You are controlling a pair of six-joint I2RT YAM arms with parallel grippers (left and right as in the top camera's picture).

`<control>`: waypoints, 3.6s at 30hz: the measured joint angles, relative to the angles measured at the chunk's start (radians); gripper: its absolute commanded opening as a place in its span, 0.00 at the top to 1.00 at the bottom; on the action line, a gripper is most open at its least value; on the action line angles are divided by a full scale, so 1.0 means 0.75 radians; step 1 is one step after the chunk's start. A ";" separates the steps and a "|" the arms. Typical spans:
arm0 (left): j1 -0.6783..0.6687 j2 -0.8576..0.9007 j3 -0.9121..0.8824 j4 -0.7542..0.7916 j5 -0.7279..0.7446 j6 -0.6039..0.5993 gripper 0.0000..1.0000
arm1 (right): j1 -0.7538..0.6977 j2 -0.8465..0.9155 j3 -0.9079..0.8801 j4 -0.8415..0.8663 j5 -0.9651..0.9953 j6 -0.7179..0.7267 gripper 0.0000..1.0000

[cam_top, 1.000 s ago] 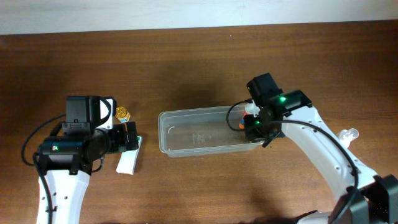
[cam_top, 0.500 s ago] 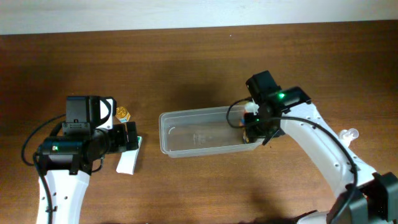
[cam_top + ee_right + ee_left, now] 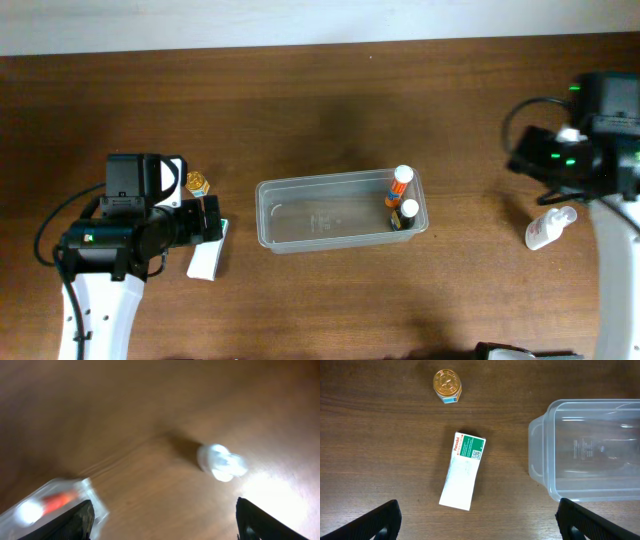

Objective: Pack container
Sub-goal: 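Place the dark bottle into the container beside the orange tube, then grasp the white spray bottle with the right gripper, then lower the spray bottle into the container and open the right gripper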

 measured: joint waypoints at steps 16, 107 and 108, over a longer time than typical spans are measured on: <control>0.000 0.000 0.000 -0.001 0.000 0.000 0.01 | -0.421 0.409 -0.253 0.090 -0.158 -0.140 0.33; 0.000 0.000 0.000 -0.020 -0.012 0.000 0.01 | 0.836 0.122 0.113 0.027 -0.114 0.022 0.20; 0.000 0.004 0.000 -0.019 -0.020 0.000 0.01 | 0.780 0.064 0.124 0.012 -0.115 0.010 0.18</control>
